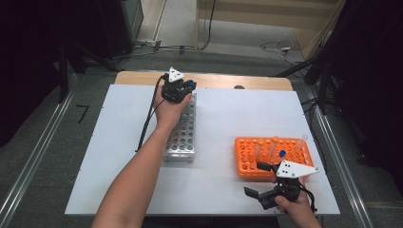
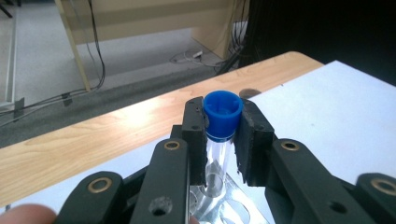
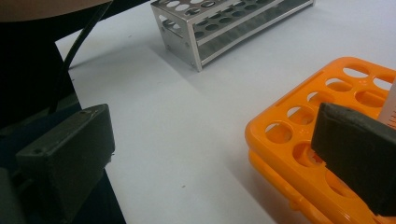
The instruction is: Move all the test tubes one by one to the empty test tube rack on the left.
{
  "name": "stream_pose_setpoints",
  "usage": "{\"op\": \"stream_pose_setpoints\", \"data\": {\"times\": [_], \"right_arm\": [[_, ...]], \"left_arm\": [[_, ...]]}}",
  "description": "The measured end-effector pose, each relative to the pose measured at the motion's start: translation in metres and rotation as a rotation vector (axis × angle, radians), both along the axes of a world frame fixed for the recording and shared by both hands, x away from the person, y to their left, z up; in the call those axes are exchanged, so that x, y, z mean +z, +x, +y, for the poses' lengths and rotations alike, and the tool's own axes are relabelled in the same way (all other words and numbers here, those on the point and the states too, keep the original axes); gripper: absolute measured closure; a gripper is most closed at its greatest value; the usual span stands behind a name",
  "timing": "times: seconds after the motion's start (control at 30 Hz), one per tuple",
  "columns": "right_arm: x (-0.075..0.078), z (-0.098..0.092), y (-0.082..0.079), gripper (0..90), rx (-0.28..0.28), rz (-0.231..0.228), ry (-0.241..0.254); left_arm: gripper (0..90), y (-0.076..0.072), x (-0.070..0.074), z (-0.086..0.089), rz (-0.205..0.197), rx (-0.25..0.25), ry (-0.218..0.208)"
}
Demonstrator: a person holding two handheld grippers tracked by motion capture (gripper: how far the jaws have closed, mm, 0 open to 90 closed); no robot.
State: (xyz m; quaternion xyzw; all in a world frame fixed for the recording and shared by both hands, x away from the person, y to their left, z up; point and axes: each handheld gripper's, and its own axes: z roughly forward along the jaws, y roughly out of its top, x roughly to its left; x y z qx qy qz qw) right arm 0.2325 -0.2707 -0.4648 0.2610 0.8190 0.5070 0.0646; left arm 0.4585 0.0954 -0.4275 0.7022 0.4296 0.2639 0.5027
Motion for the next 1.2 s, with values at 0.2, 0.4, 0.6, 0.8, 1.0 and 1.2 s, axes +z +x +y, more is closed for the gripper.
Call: {"op": "stream_pose_setpoints", "data": {"times": [0.2, 0.4, 0.6, 0.8, 1.0, 1.2], "right_arm": [[0.001, -0.001, 0.000, 0.0, -0.002, -0.003, 0.005], [0.002, -0.004, 0.001, 0.0, -0.008, -0.010, 0.018], [0.005, -0.011, 0.003, 0.0, -0.026, -0.009, 0.047], [0.008, -0.012, 0.003, 0.0, -0.028, -0.020, 0.048], [0.011, -0.010, 0.002, 0.0, -0.024, -0.035, 0.039], [0.011, -0.009, 0.004, 0.0, -0.034, -0.044, 0.034]], "left_arm": [[71.7, -0.001, 0.000, 0.002, 0.052, 0.003, -0.015], [46.6, -0.005, 0.005, 0.008, 0.069, 0.008, -0.075], [23.6, -0.020, 0.010, 0.017, 0.077, 0.003, -0.146], [10.5, -0.044, 0.008, 0.025, 0.078, 0.000, -0.161], [0.0, -0.073, 0.009, 0.024, 0.068, -0.026, -0.144], [0.0, -0.103, 0.011, 0.024, 0.057, -0.055, -0.144]]}}
